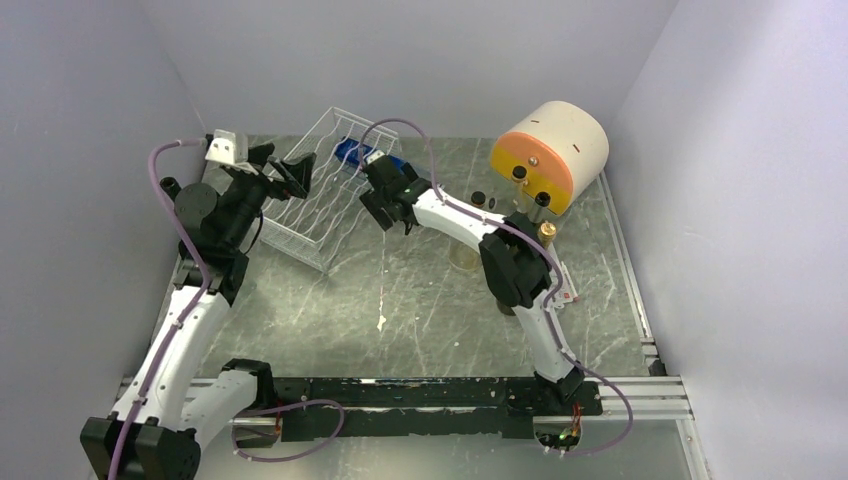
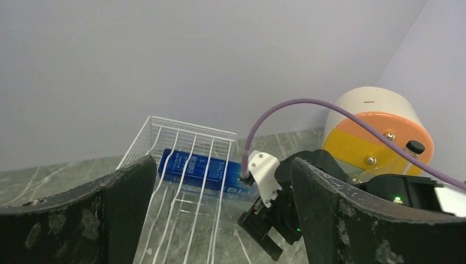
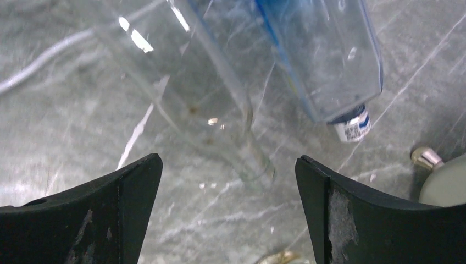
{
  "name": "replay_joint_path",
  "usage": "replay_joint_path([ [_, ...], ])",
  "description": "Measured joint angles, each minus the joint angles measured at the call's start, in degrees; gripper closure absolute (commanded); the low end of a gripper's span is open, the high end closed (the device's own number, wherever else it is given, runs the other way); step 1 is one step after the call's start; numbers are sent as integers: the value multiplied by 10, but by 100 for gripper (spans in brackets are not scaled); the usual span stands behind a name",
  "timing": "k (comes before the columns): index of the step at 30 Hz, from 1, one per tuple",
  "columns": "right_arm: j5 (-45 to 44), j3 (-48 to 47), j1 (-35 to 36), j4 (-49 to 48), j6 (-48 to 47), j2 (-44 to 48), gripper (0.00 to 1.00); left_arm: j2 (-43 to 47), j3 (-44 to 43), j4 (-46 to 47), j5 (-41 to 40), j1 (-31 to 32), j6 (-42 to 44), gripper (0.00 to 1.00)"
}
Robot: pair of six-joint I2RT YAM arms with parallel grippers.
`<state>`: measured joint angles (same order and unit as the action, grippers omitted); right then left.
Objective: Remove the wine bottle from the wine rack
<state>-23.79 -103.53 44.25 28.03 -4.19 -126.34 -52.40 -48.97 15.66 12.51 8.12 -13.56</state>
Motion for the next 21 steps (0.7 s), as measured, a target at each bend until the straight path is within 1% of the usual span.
replay_joint_path([
  [1, 1, -14, -3, -4, 0, -12, 3, -1, 0, 4, 3, -1, -2, 0],
  [4, 8, -36, -7, -12, -2, -35, 0, -11, -2, 9, 22, -3, 1, 1],
  [10, 49, -36, -11, -19, -2, -40, 0, -29, -9, 4, 35, -3, 8, 0],
  [13, 68, -34, -19, -24, -1, -40, 0, -27, -9, 4, 38, -3, 10, 6],
  [21, 93, -11, -32, -42, 7, -42, 0, -23, -9, 8, 56, -1, 18, 7],
])
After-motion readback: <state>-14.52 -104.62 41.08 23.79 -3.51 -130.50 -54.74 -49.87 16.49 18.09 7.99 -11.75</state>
